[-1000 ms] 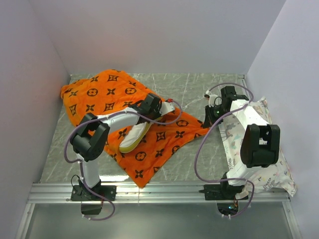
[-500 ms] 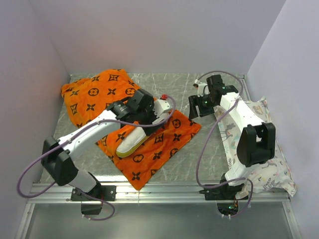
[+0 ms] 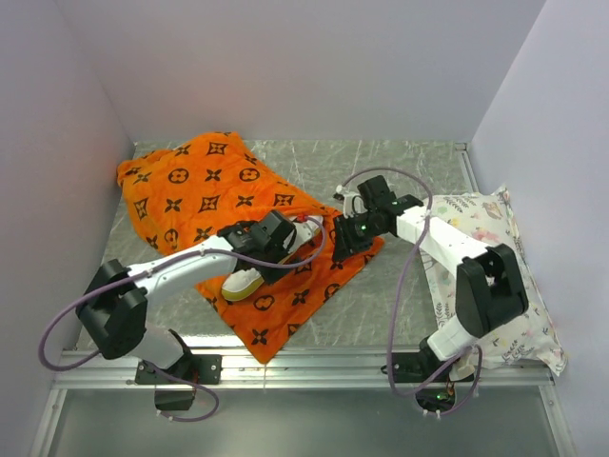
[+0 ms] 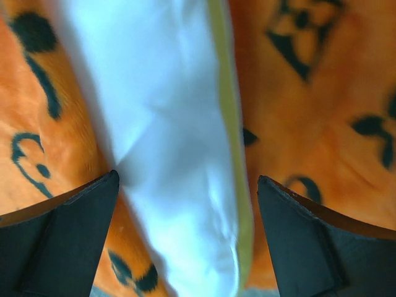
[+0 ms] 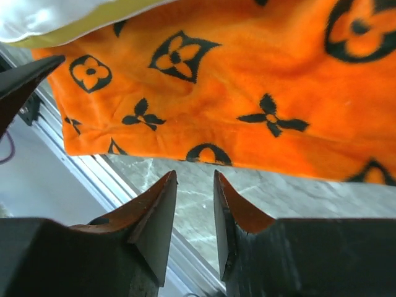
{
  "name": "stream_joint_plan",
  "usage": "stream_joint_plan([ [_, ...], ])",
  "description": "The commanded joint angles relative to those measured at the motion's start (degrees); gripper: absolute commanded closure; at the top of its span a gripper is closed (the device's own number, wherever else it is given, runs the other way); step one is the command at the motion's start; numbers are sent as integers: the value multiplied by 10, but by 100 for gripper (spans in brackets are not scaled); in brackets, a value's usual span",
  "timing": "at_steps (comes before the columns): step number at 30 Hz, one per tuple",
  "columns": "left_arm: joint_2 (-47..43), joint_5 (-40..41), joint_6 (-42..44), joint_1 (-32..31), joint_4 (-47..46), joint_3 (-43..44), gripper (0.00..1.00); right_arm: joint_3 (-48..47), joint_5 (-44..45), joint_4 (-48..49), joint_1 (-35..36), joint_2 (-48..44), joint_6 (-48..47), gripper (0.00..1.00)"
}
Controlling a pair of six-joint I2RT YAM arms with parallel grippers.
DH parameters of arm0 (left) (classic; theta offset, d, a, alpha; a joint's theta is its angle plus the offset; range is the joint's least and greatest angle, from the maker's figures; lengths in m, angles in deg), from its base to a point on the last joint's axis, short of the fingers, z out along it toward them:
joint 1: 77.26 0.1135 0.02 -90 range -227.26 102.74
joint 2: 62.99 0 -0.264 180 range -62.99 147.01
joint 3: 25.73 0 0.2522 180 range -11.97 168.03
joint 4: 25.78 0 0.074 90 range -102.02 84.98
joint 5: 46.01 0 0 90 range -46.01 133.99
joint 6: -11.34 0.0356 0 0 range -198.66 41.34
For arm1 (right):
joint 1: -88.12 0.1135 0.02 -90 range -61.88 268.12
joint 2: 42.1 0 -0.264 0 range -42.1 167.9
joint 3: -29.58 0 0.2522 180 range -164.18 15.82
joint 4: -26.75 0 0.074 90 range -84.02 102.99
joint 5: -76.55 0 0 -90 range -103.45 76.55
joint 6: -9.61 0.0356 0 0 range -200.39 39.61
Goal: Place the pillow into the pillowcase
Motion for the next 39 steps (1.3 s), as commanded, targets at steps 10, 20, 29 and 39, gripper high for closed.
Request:
stream_joint_plan([
  [10,107,196,-12,-11,-165,-38,1,-8,10,76,12,164,41,61],
  [20,98,-123,-68,89,-18,104,100,-54,104,12,-27,207,26,53],
  [29,79,-418,-172,139,31,222,100,-56,74,89,-77,48,73,44],
  [39,102,-527,-353,187,-145,179,100,5,82,153,-40,49,169,45],
])
